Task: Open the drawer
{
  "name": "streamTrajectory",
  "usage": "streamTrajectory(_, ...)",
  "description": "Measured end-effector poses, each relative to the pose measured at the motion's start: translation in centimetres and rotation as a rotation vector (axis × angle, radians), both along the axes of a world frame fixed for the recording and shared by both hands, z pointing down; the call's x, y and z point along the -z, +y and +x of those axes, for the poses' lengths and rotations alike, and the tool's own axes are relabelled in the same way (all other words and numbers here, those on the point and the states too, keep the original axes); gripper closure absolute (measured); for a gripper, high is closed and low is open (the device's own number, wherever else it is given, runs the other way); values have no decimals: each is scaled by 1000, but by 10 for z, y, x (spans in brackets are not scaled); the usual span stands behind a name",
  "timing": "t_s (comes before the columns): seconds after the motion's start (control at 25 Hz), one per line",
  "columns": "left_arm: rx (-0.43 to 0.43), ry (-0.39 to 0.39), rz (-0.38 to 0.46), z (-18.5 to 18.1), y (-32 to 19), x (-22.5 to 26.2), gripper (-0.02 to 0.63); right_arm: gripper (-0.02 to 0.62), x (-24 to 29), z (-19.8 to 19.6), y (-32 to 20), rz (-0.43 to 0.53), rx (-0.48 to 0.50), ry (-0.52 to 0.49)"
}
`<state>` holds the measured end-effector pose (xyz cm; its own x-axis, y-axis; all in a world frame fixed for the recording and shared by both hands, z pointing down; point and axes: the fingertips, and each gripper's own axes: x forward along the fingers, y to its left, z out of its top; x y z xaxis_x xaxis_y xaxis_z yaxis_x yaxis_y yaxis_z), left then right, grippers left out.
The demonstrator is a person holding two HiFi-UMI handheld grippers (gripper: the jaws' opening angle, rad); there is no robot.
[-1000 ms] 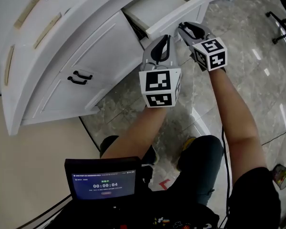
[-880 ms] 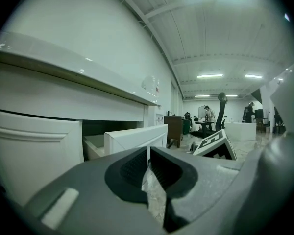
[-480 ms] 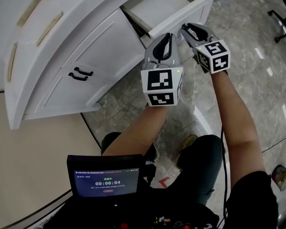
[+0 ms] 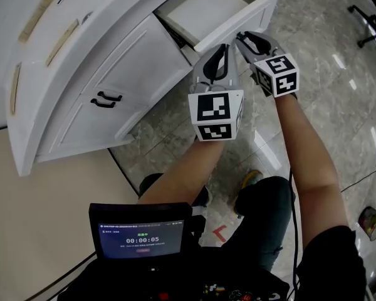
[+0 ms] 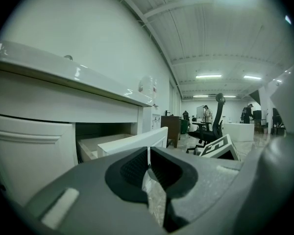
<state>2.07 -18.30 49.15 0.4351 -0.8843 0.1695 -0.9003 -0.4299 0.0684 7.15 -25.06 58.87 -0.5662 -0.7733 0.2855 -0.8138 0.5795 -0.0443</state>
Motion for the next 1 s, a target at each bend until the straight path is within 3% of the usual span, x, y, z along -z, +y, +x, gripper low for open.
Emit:
streamTrajectory(0.08, -8, -12, -5, 0, 2, 5, 580, 439, 8, 5, 6, -6, -20, -6)
streamTrajectory(0.32, -20, -49, 12, -1, -12, 34, 595, 505, 58, 19, 16, 36, -75, -22)
streamTrajectory(0.48, -3, -65, 30, -11, -26, 69, 597, 516, 108, 20, 20, 79, -90, -51)
streamTrajectory(0.68, 21, -64, 22, -19, -31, 130, 597, 526, 186, 13, 28, 118, -79, -62)
streamTrajectory(1.0, 74, -44, 40, -29, -14, 258, 597, 572, 335, 15, 58, 204, -97, 5)
